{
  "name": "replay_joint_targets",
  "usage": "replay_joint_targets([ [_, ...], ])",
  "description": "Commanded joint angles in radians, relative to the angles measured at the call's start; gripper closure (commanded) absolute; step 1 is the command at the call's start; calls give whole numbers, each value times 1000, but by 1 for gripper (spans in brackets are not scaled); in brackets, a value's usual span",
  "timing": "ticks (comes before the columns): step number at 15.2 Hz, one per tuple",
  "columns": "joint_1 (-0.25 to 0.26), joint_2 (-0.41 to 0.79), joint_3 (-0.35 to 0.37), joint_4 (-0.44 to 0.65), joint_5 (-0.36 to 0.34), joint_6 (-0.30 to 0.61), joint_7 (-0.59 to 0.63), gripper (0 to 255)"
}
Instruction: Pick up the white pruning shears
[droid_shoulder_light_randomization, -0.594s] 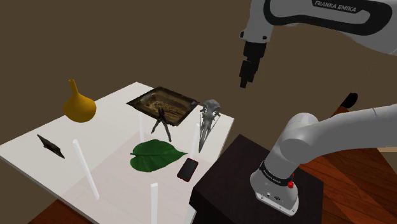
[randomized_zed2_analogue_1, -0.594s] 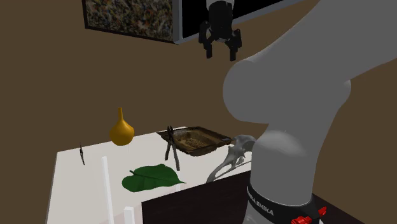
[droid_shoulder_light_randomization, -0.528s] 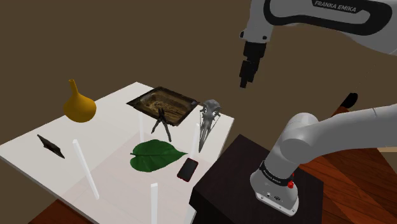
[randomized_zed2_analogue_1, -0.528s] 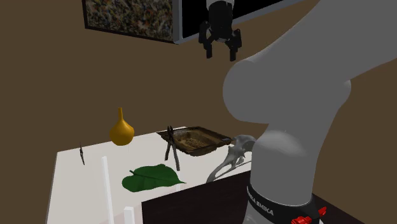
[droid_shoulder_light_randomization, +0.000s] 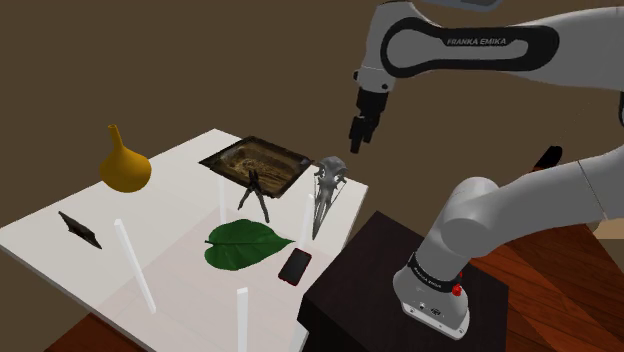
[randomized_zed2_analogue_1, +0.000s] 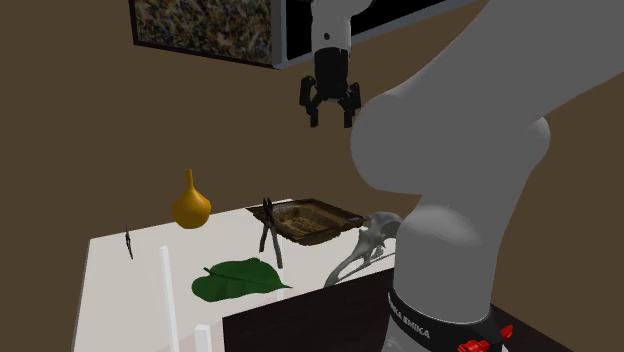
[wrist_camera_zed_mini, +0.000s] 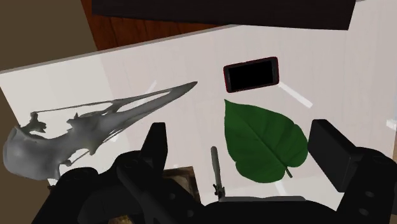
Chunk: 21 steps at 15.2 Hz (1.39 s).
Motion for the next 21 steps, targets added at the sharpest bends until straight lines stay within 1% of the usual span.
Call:
replay_joint_targets([
  [1, 7, 46, 4, -31, 2, 100, 1, 0],
  [6, 20, 187, 9, -62, 4, 323, -3, 0],
  [11, 32, 360, 14, -50, 5, 535, -7, 0],
  [16, 43, 550, 20, 4, 4, 723, -10, 0],
  [21, 50, 746, 28, 96, -2, 877, -9, 0],
])
